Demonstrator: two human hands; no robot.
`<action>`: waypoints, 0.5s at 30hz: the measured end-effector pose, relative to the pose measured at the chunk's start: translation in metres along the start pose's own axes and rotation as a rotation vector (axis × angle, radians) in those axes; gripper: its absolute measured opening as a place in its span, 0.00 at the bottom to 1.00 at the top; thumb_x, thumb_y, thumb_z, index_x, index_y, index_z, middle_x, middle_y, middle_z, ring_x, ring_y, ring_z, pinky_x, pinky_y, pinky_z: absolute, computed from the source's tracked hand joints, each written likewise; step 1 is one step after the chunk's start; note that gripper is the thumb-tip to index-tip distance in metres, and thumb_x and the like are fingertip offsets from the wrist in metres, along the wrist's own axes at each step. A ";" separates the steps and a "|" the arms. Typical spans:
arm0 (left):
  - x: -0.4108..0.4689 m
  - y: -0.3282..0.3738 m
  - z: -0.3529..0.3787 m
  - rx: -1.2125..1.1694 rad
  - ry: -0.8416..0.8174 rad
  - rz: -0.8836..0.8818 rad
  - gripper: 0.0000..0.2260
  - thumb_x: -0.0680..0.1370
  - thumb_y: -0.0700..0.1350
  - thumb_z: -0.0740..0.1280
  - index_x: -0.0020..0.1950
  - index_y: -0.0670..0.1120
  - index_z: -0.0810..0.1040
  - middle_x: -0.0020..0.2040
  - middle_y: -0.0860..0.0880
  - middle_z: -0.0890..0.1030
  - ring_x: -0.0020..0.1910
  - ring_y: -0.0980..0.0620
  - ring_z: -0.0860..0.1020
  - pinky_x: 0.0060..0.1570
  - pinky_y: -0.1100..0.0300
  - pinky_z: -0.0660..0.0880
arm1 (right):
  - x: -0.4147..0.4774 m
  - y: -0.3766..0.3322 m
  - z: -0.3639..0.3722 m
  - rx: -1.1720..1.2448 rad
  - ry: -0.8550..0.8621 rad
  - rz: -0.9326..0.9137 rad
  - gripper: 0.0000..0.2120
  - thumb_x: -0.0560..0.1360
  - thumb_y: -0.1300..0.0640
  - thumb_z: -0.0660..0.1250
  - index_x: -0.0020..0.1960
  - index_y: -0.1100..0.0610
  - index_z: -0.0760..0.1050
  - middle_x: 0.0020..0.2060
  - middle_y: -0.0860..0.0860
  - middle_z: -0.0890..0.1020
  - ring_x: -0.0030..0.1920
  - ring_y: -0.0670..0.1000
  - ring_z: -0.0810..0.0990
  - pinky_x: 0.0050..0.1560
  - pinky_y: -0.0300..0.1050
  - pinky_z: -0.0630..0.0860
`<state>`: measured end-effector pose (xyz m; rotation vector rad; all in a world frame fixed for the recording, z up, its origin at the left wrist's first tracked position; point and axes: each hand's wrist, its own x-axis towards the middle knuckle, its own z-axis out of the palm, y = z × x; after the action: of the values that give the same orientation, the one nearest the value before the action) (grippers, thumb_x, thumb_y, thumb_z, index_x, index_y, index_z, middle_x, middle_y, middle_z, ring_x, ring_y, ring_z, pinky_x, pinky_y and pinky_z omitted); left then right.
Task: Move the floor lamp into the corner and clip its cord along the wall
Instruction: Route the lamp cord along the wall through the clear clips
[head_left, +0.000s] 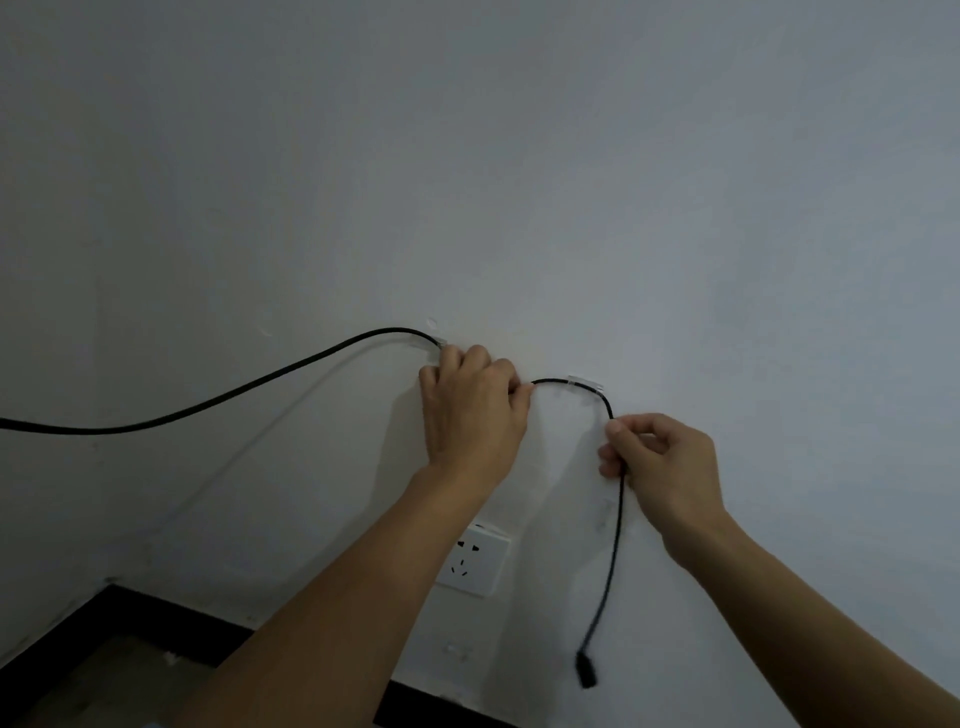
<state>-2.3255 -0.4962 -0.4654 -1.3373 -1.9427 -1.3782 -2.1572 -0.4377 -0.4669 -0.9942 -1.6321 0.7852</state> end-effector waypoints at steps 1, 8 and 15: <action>-0.002 -0.003 -0.002 -0.037 -0.001 0.022 0.06 0.75 0.48 0.67 0.44 0.47 0.81 0.46 0.48 0.79 0.52 0.45 0.73 0.49 0.52 0.67 | -0.003 0.001 0.001 0.030 -0.003 0.020 0.04 0.76 0.57 0.70 0.43 0.56 0.81 0.30 0.51 0.85 0.29 0.48 0.83 0.30 0.35 0.74; -0.038 -0.024 -0.002 -0.072 0.094 0.146 0.09 0.70 0.39 0.69 0.49 0.47 0.80 0.51 0.47 0.79 0.52 0.46 0.75 0.47 0.53 0.74 | -0.036 0.016 -0.001 0.057 -0.070 0.109 0.06 0.76 0.57 0.69 0.42 0.55 0.82 0.34 0.49 0.87 0.34 0.47 0.85 0.40 0.42 0.73; -0.127 -0.030 0.043 -0.557 -0.809 -0.275 0.09 0.78 0.39 0.63 0.54 0.41 0.81 0.53 0.47 0.82 0.52 0.53 0.78 0.53 0.69 0.72 | -0.050 0.031 -0.009 0.053 -0.076 0.138 0.07 0.78 0.59 0.66 0.42 0.57 0.81 0.31 0.46 0.85 0.28 0.41 0.79 0.30 0.40 0.74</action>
<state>-2.2852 -0.5195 -0.5948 -2.2198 -2.3981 -1.7760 -2.1350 -0.4687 -0.5124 -1.0589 -1.6111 0.9641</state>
